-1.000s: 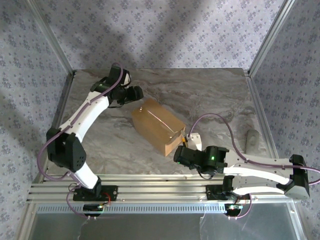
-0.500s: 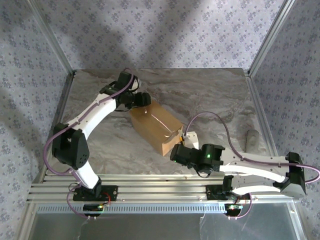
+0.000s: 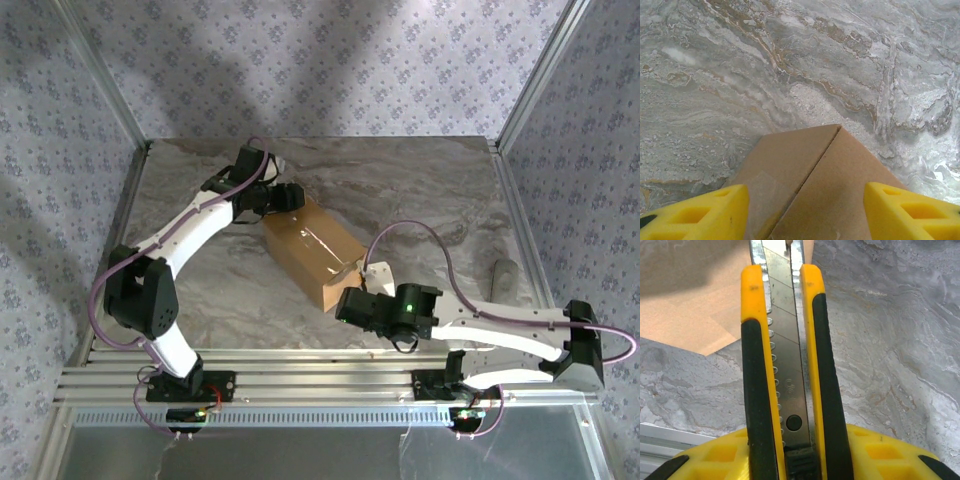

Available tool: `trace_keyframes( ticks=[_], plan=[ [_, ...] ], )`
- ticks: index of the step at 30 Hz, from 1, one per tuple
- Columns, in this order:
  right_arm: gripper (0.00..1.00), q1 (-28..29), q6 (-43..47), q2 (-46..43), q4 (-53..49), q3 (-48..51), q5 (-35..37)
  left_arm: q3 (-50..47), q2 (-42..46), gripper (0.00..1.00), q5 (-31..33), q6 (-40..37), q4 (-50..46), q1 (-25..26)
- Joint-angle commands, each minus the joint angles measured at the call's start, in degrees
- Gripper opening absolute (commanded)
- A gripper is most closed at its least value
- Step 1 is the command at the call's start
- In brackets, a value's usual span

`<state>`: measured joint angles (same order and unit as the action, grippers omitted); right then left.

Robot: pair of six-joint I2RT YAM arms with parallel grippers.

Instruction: Unpack the express box

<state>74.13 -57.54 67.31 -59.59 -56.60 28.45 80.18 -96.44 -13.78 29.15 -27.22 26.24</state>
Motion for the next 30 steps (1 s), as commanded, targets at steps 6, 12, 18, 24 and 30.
trace_keyframes(
  ticks=[6,12,18,24,30],
  plan=[
    [0.00,-0.1,2.6,1.8,-0.5,-4.0,-0.5,-3.8,1.4,0.61,-3.8,2.3,1.2,1.8],
    [0.00,-0.5,3.8,1.9,0.8,-4.7,-2.0,-5.2,2.1,0.61,-3.8,2.8,2.5,2.7],
    [0.00,-1.4,6.3,1.6,2.8,-5.2,-4.8,-6.2,2.6,0.61,-3.8,3.4,3.7,3.8],
    [0.00,-2.5,8.6,1.6,2.2,-6.7,-7.1,-7.5,3.3,0.61,-3.9,4.0,5.1,4.2],
    [0.00,-2.6,10.3,2.3,-0.3,-8.5,-6.8,-7.8,3.8,0.60,-3.4,4.1,5.3,4.3]
  ],
)
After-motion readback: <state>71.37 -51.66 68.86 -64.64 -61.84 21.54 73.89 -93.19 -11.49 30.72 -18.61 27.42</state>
